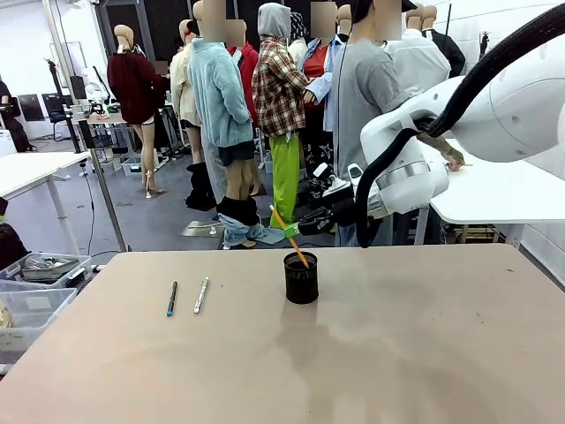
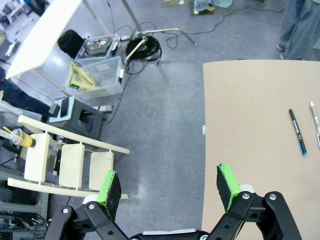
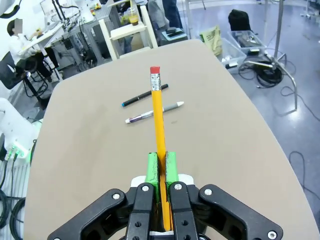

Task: Place the pens into the pen holder.
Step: Pick up a writing instrument from the table and place it into the Pen holder.

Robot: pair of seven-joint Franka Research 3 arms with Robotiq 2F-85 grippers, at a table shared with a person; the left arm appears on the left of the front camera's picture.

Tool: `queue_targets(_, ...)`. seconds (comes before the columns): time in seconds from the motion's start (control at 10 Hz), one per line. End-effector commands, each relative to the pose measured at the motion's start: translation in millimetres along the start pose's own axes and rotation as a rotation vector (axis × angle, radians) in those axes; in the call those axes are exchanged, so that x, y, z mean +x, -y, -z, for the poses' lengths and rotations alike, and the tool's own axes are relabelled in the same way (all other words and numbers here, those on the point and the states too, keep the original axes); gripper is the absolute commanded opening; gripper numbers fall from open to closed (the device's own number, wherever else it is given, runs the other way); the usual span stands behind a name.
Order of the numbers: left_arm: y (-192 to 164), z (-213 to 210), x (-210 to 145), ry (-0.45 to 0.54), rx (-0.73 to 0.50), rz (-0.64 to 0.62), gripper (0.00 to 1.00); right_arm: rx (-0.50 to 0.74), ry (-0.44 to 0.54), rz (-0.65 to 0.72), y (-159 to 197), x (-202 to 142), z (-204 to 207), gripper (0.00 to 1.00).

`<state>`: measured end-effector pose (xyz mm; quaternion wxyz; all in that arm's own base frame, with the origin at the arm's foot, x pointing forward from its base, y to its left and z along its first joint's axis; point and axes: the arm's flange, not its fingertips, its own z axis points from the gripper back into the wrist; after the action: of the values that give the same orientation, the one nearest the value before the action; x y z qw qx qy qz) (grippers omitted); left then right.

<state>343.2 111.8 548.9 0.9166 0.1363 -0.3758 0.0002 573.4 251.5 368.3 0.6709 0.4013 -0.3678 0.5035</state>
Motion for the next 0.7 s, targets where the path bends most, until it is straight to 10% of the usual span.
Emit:
queue_targets(0.0,0.3,-0.3,-0.1,-0.004,0.008,0.010,1.00,-0.016,-0.008,0.002,12.7,-2.3,0.8,0.00)
queue_targets(0.4,0.3,-0.3,-0.1,-0.004,0.008,0.010,1.00,-0.039,-0.037,0.046,30.7,-16.8,7.1,0.00)
queue_targets(0.6,0.3,-0.3,-0.1,-0.004,0.008,0.010,1.00,-0.017,-0.041,0.025,28.0,-16.8,3.9,0.33)
